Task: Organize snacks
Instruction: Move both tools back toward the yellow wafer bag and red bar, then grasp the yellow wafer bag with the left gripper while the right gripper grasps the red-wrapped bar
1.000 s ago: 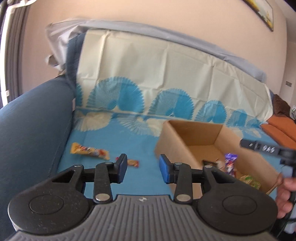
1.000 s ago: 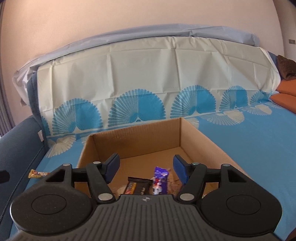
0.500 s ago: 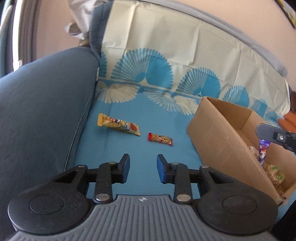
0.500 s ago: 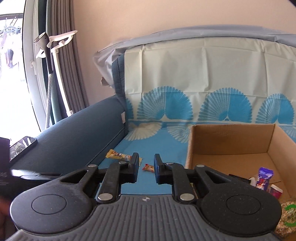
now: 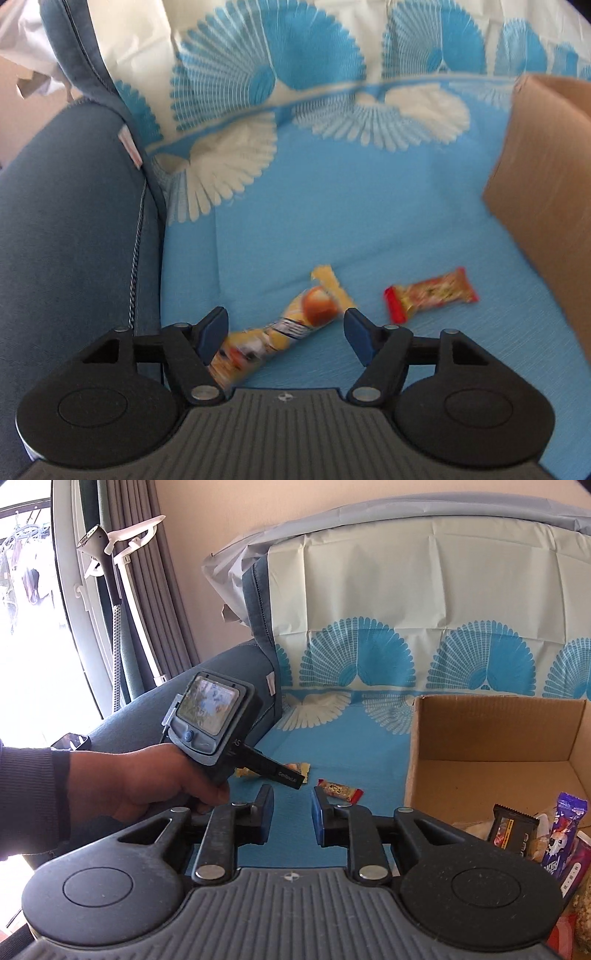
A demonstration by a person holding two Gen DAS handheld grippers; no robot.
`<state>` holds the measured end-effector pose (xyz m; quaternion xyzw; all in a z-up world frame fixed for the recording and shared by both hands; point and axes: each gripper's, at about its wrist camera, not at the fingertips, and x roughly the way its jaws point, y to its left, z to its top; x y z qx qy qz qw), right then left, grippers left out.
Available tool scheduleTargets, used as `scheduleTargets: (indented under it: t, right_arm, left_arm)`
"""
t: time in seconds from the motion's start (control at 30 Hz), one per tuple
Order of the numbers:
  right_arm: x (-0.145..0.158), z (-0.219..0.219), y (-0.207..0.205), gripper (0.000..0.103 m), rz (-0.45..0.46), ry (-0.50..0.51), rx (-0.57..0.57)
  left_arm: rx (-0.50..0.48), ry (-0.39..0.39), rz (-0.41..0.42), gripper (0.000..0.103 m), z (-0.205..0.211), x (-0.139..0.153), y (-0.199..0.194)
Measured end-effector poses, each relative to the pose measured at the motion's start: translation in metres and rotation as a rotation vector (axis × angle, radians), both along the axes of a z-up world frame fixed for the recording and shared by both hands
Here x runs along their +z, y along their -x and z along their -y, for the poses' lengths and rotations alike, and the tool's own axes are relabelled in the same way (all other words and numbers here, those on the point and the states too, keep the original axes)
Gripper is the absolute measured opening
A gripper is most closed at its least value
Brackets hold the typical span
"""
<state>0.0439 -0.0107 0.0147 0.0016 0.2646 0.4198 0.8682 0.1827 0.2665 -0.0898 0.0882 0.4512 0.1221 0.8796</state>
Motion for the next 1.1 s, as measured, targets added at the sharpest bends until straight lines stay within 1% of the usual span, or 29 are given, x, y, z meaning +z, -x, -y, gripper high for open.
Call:
scheduleTargets:
  t: [0.03, 0.07, 0.1, 0.13, 0.17, 0.23, 0.33, 0.4, 0.47, 0.5, 0.6, 0.67, 0.73, 0.77, 0.8, 0.87, 0.9, 1.07, 1.1]
  right_arm:
    - [-0.001, 0.0, -0.001, 0.024, -0.003, 0.0, 0.001]
    - [-0.001, -0.001, -0.002, 0.024, -0.008, 0.0, 0.003]
    - [-0.002, -0.002, -0.003, 0.024, -0.014, 0.0, 0.004]
    - [-0.002, -0.003, -0.003, 0.024, -0.017, 0.001, 0.005]
    - [-0.003, -0.004, -0.003, 0.024, -0.019, 0.001, 0.007]
    - [-0.004, -0.007, -0.002, 0.024, -0.015, 0.007, 0.012]
    - [-0.005, -0.009, -0.001, 0.024, -0.013, 0.016, 0.015]
    - [-0.005, -0.011, 0.001, 0.024, -0.01, 0.024, 0.013]
    - [-0.005, -0.012, 0.001, 0.026, -0.008, 0.034, 0.013]
    - [-0.005, -0.013, 0.002, 0.029, -0.009, 0.038, 0.012]
    - [-0.007, -0.015, 0.004, 0.032, -0.015, 0.053, 0.008]
    - [-0.01, -0.018, 0.006, 0.032, -0.021, 0.068, 0.007]
    - [-0.012, -0.02, 0.01, 0.032, -0.006, 0.08, 0.01]
    - [-0.013, -0.021, 0.013, 0.032, 0.003, 0.089, 0.014]
    - [-0.014, -0.022, 0.015, 0.032, 0.009, 0.094, 0.018]
    - [-0.013, -0.025, 0.017, 0.033, 0.008, 0.103, 0.028]
    - [-0.012, -0.027, 0.016, 0.033, 0.002, 0.106, 0.029]
    - [-0.001, -0.055, -0.01, 0.033, -0.044, 0.175, -0.036]
    - [-0.001, -0.065, -0.018, 0.035, -0.058, 0.196, -0.047]
  left_arm:
    - [0.008, 0.008, -0.022, 0.056, -0.004, -0.003, 0.001]
    - [0.011, 0.025, -0.016, 0.047, -0.008, -0.003, 0.004]
    - [0.019, 0.046, -0.015, 0.02, -0.01, -0.001, 0.008]
    - [0.031, 0.062, -0.022, 0.012, -0.011, 0.001, 0.013]
    - [0.039, 0.07, -0.017, 0.011, -0.01, 0.005, 0.019]
    - [0.065, 0.115, 0.006, 0.011, -0.009, 0.015, 0.036]
    - [0.157, 0.211, 0.032, 0.011, -0.007, 0.027, 0.073]
    - [0.229, 0.279, 0.039, 0.012, -0.004, 0.029, 0.099]
    - [0.26, 0.329, 0.043, 0.012, 0.001, 0.025, 0.125]
    - [0.275, 0.343, 0.047, 0.016, 0.004, 0.023, 0.137]
    - [0.291, 0.369, 0.069, 0.024, 0.012, 0.018, 0.163]
    - [0.303, 0.367, 0.074, 0.025, 0.014, 0.014, 0.171]
    - [0.296, 0.376, 0.112, 0.025, 0.014, 0.016, 0.173]
    - [0.294, 0.377, 0.11, 0.025, 0.014, 0.014, 0.171]
    - [0.295, 0.373, 0.1, 0.024, 0.014, 0.012, 0.17]
    - [0.291, 0.374, 0.111, 0.013, 0.015, 0.01, 0.17]
    - [0.286, 0.378, 0.118, 0.011, 0.015, 0.01, 0.169]
    - [0.327, 0.408, 0.185, 0.01, 0.008, 0.01, 0.174]
    - [0.338, 0.417, 0.197, 0.01, 0.005, 0.011, 0.175]
